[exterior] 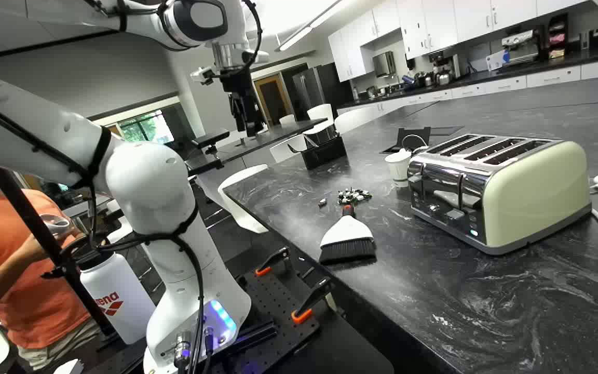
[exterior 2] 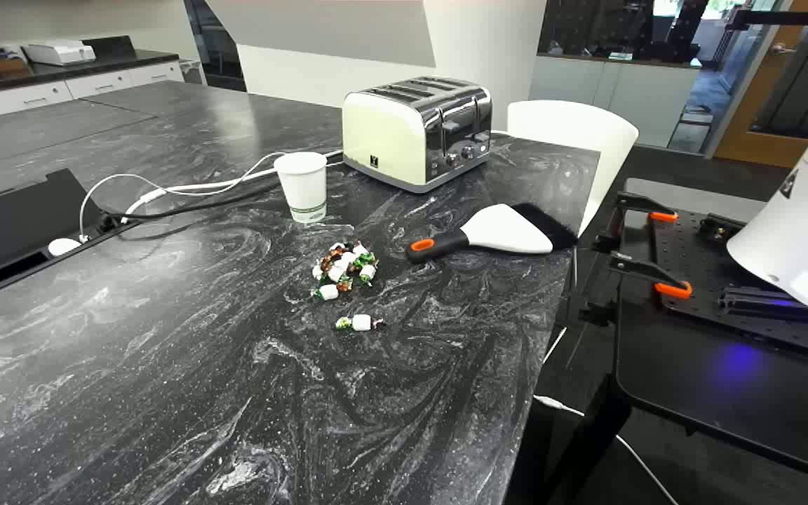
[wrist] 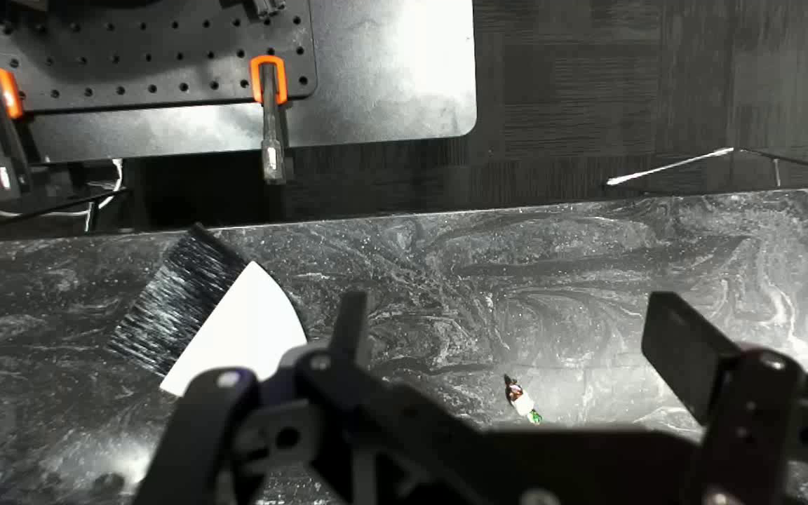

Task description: Press a button on the right side of the toaster to release the right lever upwards

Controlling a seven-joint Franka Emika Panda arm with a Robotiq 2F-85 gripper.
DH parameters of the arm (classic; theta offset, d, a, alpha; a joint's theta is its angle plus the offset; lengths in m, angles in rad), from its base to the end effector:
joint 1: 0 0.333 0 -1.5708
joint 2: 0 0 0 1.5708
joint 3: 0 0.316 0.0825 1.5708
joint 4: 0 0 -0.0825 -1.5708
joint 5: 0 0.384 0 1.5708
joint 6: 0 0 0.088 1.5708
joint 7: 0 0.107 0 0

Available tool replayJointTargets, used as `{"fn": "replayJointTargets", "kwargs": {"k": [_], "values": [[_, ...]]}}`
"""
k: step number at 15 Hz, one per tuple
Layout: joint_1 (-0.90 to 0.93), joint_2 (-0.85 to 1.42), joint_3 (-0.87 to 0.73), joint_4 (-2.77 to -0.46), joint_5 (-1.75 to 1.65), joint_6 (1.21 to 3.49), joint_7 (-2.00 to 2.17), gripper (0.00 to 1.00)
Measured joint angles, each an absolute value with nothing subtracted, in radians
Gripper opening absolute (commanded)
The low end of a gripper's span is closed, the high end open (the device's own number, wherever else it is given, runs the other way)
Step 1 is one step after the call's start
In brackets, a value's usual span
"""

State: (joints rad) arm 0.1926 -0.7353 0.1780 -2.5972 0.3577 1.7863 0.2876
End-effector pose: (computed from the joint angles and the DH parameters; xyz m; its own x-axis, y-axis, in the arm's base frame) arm 0.2911 0.1481 0.4762 0.9883 -0.0438 -0.1459 -0.0711 -0.9797 -0.1873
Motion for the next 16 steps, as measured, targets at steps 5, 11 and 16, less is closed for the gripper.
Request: {"fn": "replayJointTargets", "kwargs": {"k": [5,11,16], "values": [[0.193,-0.735,0.178,-2.597,0.358,1.786,0.288,1.0],[0.121,-0.718,0.172,-2.598,0.315,1.857,0.287,1.0],[-0.05,-0.598,0.091,-2.61,0.175,2.064,0.281,1.0]]}}
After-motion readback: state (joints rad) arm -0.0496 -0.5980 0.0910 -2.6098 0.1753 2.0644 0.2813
